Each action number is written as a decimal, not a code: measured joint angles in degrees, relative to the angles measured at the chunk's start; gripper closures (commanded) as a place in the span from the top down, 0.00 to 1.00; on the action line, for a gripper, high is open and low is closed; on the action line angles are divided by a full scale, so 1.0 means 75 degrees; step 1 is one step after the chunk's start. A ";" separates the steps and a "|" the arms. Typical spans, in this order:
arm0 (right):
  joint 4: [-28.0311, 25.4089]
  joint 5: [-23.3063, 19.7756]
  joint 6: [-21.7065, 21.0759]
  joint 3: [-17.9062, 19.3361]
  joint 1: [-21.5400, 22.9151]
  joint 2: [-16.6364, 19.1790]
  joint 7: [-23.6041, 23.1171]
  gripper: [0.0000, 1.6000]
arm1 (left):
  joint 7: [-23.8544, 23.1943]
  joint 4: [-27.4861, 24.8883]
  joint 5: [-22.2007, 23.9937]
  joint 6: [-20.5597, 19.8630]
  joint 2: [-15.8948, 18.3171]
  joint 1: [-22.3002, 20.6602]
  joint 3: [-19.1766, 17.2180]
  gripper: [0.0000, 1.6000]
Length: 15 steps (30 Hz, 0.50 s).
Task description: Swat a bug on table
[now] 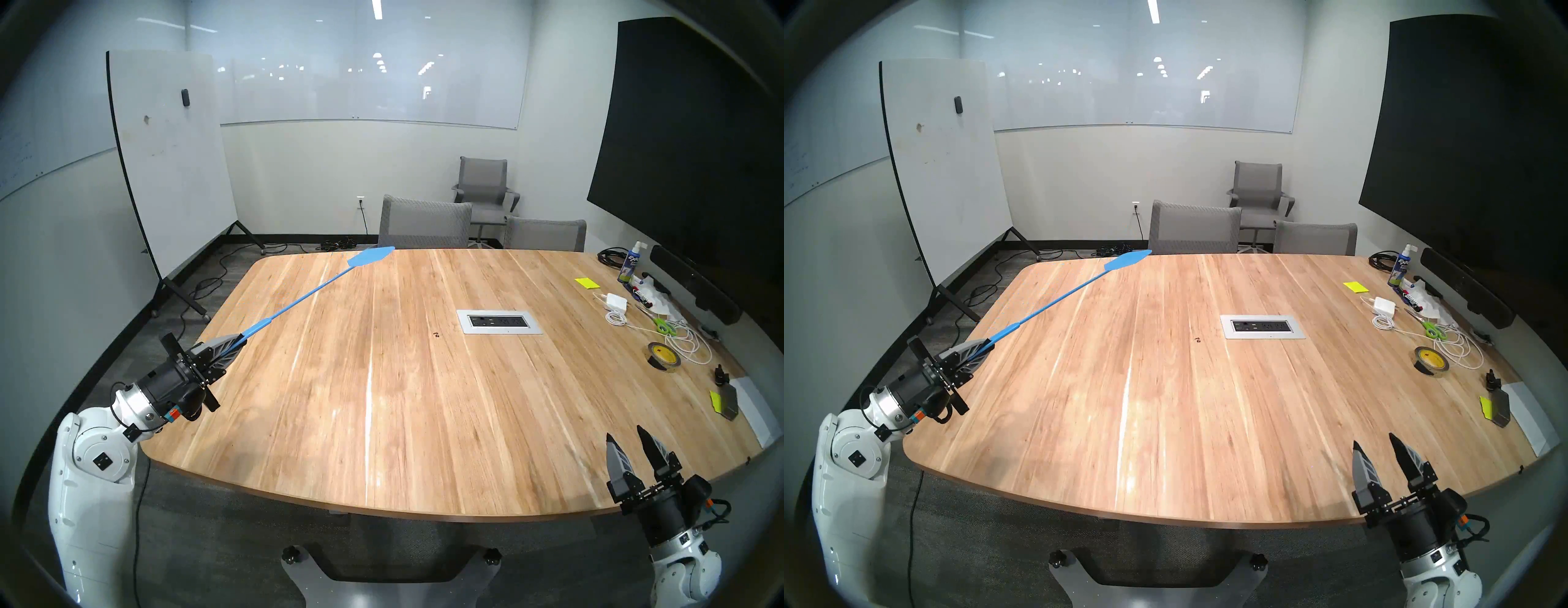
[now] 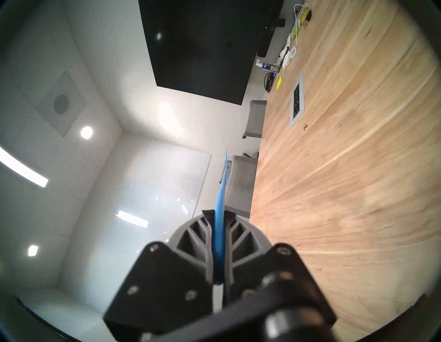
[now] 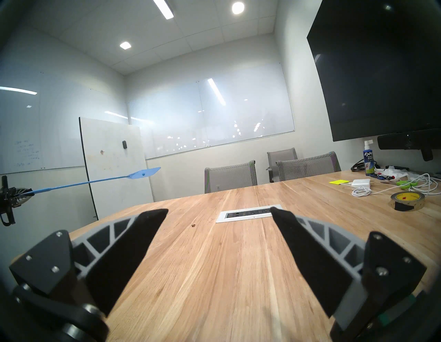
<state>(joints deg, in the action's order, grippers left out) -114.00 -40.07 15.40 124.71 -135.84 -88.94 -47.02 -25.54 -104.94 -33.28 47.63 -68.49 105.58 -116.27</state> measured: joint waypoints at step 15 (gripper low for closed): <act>0.0000 0.0005 -0.0006 0.0007 0.0005 -0.0007 -0.0009 1.00 | 0.0062 -0.0717 -0.0378 0.0139 -0.0350 0.0414 -0.0192 0.00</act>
<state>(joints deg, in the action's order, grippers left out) -114.00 -40.03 15.36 124.77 -135.80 -88.99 -47.09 -25.08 -110.33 -36.11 48.67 -71.11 108.68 -117.71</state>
